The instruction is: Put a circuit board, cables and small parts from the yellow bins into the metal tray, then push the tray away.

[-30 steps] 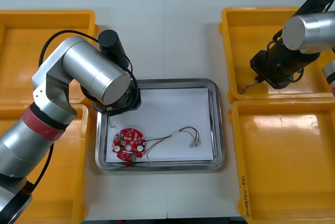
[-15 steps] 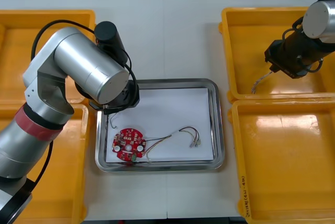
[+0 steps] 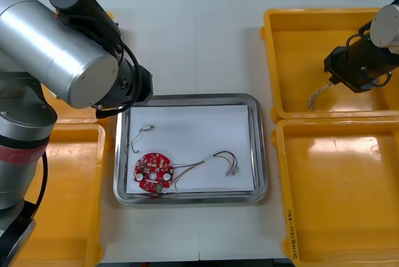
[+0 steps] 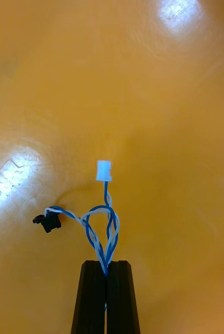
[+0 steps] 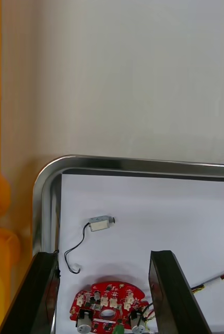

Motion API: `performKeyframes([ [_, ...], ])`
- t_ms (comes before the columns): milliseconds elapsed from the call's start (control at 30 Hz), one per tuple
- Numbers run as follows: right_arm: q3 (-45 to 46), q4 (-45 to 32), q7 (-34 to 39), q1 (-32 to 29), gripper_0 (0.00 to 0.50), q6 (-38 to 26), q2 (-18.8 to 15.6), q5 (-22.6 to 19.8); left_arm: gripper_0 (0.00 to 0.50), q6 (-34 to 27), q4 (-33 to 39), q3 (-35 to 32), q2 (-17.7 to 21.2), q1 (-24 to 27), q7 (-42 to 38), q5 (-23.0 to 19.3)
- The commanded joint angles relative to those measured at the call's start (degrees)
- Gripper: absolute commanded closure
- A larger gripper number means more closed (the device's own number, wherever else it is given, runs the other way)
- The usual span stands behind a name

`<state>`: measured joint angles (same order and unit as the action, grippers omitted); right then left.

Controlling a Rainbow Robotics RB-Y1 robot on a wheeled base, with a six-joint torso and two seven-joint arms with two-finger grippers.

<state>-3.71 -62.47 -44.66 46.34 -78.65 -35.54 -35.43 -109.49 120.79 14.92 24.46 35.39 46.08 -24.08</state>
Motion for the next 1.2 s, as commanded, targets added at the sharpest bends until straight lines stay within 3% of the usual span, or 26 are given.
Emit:
performKeyframes([
  [33, 1.07, -0.28, -1.93, 2.62, 0.440, 0.69, -2.43, 0.09, 0.000, -0.51, 1.99, -3.58, 4.28, 3.55, 2.44, -4.66],
  [67, 1.07, -0.20, -1.84, 2.53, 0.316, 0.69, -2.43, 0.27, 0.000, -0.51, 1.46, -4.29, 5.42, 4.17, 2.44, -6.07],
  [167, 1.07, -0.02, -1.66, 2.62, 0.150, 0.69, -2.43, 0.27, 0.000, -0.51, -0.82, -6.04, 8.49, 5.66, 2.35, -10.29],
  [267, 1.07, 0.07, -1.84, 2.62, 0.063, 0.60, -2.52, 0.09, 0.000, -0.51, -2.75, -7.19, 11.92, 7.07, 2.35, -13.80],
  [467, 1.51, 0.07, -2.01, 3.14, 0.016, -2.21, -2.52, -0.26, 0.000, -0.51, -6.45, -11.58, 16.93, 8.47, 2.87, -19.69],
  [700, 2.21, 0.07, -2.19, 4.64, 0.004, -6.96, -2.52, -1.58, 0.000, -0.51, -12.69, -14.48, 22.73, 9.44, 4.54, -24.35],
  [1000, 1.86, 0.07, -1.05, 4.55, 0.005, -7.22, -2.25, -8.43, 0.000, -0.51, -21.65, -14.92, 27.30, 9.44, 6.13, -25.05],
  [1200, 0.37, 0.77, 0.10, 4.29, 0.005, -7.22, -2.08, -9.14, 0.000, 0.24, -27.72, -14.92, 28.88, 10.32, 6.57, -24.79],
])
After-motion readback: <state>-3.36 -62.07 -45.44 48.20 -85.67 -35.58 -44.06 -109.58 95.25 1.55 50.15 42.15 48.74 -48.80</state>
